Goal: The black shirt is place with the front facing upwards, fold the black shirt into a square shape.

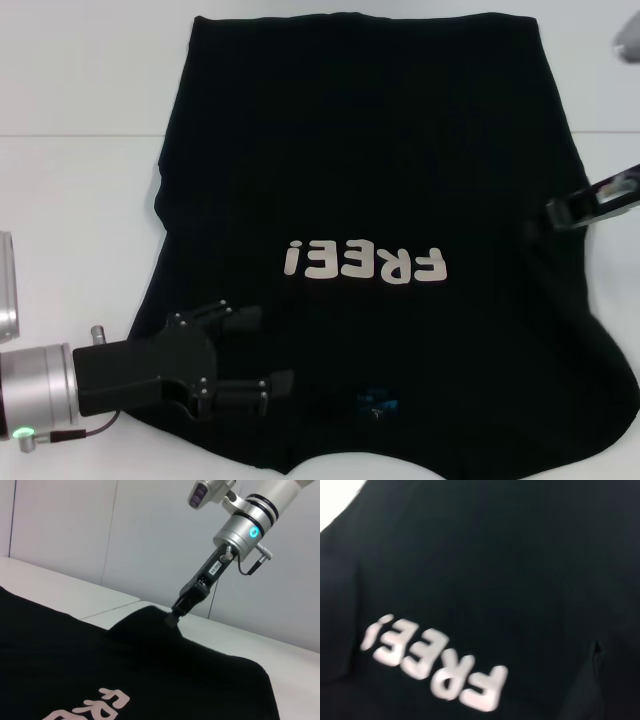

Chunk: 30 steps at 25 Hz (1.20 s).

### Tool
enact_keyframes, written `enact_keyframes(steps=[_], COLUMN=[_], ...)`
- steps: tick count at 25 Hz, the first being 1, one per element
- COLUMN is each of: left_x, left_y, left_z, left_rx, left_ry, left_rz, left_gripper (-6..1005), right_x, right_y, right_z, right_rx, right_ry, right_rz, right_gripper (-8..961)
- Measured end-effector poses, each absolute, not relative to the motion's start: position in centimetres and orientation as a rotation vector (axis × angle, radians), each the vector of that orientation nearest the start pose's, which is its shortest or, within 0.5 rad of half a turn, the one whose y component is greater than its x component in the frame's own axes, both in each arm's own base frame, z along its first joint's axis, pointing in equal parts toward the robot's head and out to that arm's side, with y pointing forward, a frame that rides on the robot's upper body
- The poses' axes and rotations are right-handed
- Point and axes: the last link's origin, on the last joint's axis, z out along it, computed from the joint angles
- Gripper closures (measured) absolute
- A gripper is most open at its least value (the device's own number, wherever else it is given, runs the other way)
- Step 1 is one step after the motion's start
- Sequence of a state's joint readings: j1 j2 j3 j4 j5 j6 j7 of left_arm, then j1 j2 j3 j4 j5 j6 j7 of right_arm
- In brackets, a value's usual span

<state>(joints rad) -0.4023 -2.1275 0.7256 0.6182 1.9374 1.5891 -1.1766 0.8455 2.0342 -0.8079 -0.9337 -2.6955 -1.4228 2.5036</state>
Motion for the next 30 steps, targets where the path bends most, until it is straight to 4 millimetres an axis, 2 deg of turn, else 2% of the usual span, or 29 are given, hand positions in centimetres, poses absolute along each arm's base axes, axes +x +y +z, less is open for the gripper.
enact_keyframes(steps=[4,9,12,15,18,19,21,23,27,30], left_x=[-28.0,-28.0,-28.0,-27.9,-27.8,-27.8,-27.8,-27.8,-28.5,-29.6], left_y=[28.6,28.6,28.7,28.8,29.0,29.0,29.4,29.6,30.1,30.2], left_z=[-2.6,-2.6,-2.5,-2.3,-1.9,-1.8,-1.0,-0.2,1.9,3.5], left_rx=[-2.716,-2.711,-2.7,-2.676,-2.64,-2.633,-2.591,-2.563,-2.438,-2.32], left_ry=[-0.538,-0.562,-0.615,-0.692,-0.824,-0.851,-1.013,-1.144,-1.446,-1.64], left_rz=[-0.782,-0.792,-0.806,-0.836,-0.89,-0.9,-0.949,-0.989,-1.054,-1.065], left_gripper=[83,84,84,85,86,86,86,87,88,88], right_x=[20.6,21.1,21.6,22.4,23.6,24.0,24.8,25.8,27.1,27.7], right_y=[42.1,41.8,41.4,40.7,39.7,39.2,38.0,36.4,33.3,31.7], right_z=[3.2,2.5,2.4,2.8,3.3,3.3,3.0,2.3,-0.4,-2.2], right_rx=[-2.378,-2.384,-2.402,-2.438,-2.492,-2.526,-2.585,-2.659,-2.747,-2.782], right_ry=[1.287,1.327,1.354,1.377,1.374,1.351,1.28,1.134,0.816,0.653], right_rz=[-0.162,-0.158,-0.085,0.077,0.256,0.323,0.41,0.498,0.558,0.56], right_gripper=[949,947,867,786,638,588,503,432,293,195])
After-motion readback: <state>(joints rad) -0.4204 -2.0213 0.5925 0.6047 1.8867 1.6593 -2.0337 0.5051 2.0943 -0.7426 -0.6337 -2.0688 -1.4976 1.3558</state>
